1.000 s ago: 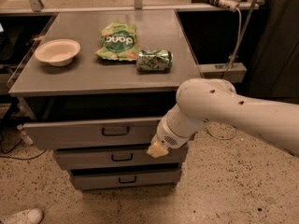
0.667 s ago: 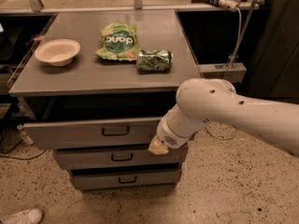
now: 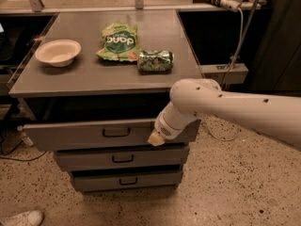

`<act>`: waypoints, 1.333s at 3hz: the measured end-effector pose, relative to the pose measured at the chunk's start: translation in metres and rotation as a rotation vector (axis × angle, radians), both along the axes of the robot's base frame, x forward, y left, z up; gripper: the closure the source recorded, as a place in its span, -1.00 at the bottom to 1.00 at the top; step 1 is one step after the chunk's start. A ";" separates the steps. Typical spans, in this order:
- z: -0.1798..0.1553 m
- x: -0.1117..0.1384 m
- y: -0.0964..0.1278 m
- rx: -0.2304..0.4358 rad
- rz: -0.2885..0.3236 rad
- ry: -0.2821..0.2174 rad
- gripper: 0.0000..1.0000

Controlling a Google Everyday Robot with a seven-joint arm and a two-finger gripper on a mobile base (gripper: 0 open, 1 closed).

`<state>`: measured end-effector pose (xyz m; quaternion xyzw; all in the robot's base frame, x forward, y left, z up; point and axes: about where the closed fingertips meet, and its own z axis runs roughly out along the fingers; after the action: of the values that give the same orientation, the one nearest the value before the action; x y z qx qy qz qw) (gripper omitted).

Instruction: Close top drawer

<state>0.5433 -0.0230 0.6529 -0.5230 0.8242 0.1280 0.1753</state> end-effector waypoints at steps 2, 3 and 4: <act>0.000 0.001 0.000 0.001 0.000 0.000 0.62; 0.000 0.001 0.001 0.001 0.000 0.000 0.16; 0.000 0.001 0.001 0.001 0.000 0.000 -0.31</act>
Offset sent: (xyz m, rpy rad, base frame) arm 0.0010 0.0005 -0.0004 0.0009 0.0002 0.0000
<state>0.5443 -0.0225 0.6525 -0.5230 0.8242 0.1284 0.1754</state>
